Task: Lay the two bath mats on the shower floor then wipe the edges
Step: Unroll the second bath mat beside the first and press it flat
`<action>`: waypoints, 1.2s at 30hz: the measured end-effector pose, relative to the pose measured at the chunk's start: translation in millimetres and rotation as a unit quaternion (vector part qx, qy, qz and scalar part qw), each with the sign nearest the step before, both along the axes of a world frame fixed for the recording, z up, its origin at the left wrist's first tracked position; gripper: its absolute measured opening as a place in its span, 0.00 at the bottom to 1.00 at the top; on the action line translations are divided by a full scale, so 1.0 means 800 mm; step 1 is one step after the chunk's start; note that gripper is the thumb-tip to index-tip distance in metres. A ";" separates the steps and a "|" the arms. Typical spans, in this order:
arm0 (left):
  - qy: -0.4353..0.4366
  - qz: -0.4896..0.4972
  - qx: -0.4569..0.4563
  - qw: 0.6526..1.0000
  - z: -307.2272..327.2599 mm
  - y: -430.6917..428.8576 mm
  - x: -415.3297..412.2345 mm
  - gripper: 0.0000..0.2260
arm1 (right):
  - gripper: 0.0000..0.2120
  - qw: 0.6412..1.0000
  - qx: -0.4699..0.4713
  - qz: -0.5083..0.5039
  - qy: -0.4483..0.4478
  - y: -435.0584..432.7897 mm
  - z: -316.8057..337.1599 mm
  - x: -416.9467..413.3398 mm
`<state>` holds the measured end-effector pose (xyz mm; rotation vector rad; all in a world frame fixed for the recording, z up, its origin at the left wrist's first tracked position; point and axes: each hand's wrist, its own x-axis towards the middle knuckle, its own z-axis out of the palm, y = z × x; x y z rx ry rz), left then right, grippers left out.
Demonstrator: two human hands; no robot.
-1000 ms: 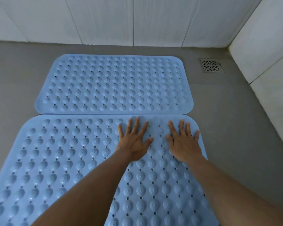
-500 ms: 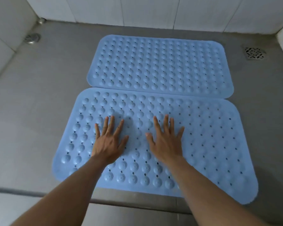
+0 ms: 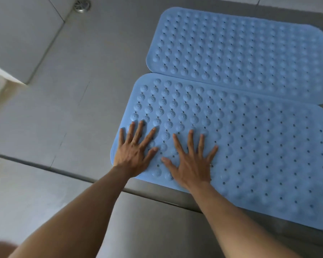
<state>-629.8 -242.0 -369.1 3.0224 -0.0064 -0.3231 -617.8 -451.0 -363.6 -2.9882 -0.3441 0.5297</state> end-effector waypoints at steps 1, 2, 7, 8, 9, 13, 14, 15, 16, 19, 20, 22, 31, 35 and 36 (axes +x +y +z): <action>-0.001 0.001 -0.002 1.000 -0.001 0.002 0.000 0.28 | 0.37 1.000 -0.002 -0.001 0.001 0.002 0.001 0.001; -0.001 0.003 -0.004 1.000 -0.001 0.004 -0.001 0.27 | 0.35 1.000 -0.004 -0.006 0.004 0.003 0.002 0.001; 0.006 -0.007 -0.005 1.000 -0.003 -0.002 0.010 0.25 | 0.27 0.999 -0.001 -0.020 0.031 0.008 0.004 0.003; 0.007 -0.010 -0.006 1.000 -0.002 -0.006 0.018 0.25 | 0.27 0.999 0.000 -0.018 0.038 0.007 0.004 0.004; 0.011 -0.014 -0.007 1.000 0.000 -0.009 0.026 0.25 | 0.27 0.999 0.000 -0.017 0.042 0.008 0.005 0.005; 0.006 -0.009 -0.002 1.000 -0.002 -0.012 0.037 0.29 | 0.27 0.999 -0.006 -0.013 0.045 0.010 0.005 0.006; 0.004 -0.013 -0.001 1.000 -0.002 -0.011 0.037 0.29 | 0.27 0.999 -0.008 -0.016 0.041 0.010 0.003 0.005; 0.002 -0.016 0.000 1.000 -0.002 -0.011 0.037 0.29 | 0.27 0.999 -0.011 -0.019 0.034 0.011 0.002 0.005; 0.000 -0.017 -0.003 1.000 -0.003 -0.010 0.038 0.29 | 0.27 0.999 -0.014 -0.020 0.030 0.012 0.001 0.007; 0.011 -0.011 -0.019 1.000 -0.001 -0.011 0.040 0.29 | 0.27 0.999 -0.014 -0.016 0.047 0.010 0.001 0.006; 0.014 -0.010 -0.017 1.000 -0.001 -0.011 0.039 0.29 | 0.27 0.999 -0.012 -0.019 0.048 0.010 0.003 0.007; 0.020 -0.008 -0.017 1.000 0.001 -0.010 0.039 0.29 | 0.27 0.998 -0.006 -0.023 0.060 0.011 0.008 0.010; -0.002 -0.009 -0.024 1.000 -0.004 -0.008 0.040 0.31 | 0.27 0.999 0.001 -0.026 0.041 0.012 0.004 0.008; 0.012 -0.007 0.010 1.000 -0.004 -0.006 0.040 0.31 | 0.27 0.997 0.035 -0.003 0.069 0.006 0.009 0.013; 0.020 -0.009 0.015 1.000 -0.003 -0.006 0.040 0.31 | 0.27 0.996 0.047 0.004 0.080 0.002 0.011 0.014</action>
